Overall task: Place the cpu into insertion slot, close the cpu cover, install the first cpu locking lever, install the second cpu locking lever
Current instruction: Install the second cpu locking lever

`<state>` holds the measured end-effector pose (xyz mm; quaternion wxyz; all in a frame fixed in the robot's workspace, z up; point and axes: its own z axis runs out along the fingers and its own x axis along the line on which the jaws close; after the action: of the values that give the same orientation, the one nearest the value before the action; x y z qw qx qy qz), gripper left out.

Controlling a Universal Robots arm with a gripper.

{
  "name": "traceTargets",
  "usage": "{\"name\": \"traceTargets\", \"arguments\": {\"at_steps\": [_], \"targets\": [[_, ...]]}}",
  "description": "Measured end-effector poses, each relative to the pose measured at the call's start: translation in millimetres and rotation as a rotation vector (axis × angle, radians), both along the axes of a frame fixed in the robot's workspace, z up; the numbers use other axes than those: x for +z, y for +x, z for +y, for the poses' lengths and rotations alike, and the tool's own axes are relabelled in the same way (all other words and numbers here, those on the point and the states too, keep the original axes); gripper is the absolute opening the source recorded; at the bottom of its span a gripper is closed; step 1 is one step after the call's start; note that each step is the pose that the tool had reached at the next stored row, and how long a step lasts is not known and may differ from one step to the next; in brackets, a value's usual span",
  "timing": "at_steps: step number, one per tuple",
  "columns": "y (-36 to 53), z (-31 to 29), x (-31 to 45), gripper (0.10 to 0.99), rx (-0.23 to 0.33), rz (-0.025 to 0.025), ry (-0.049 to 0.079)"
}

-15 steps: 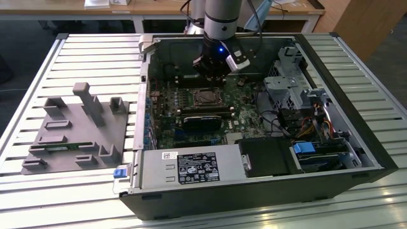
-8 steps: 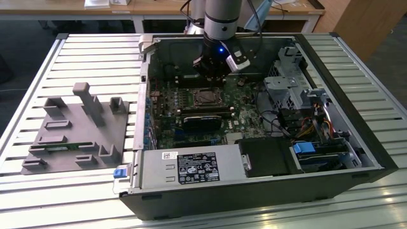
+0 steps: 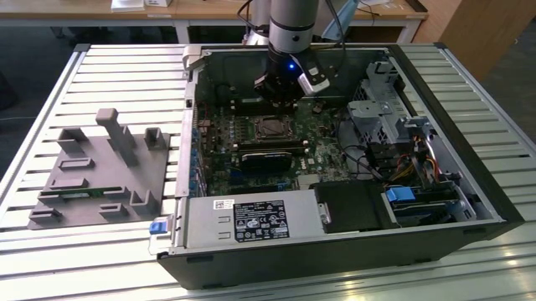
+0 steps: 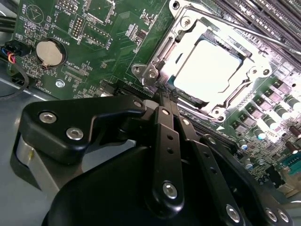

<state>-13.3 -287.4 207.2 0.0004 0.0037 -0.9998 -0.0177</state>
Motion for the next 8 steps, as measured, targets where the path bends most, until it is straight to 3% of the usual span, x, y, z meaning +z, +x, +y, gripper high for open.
{"name": "traceTargets", "arguments": {"at_steps": [8], "targets": [[0.1,-3.0,0.0,0.106,0.0,0.0,0.0]]}}
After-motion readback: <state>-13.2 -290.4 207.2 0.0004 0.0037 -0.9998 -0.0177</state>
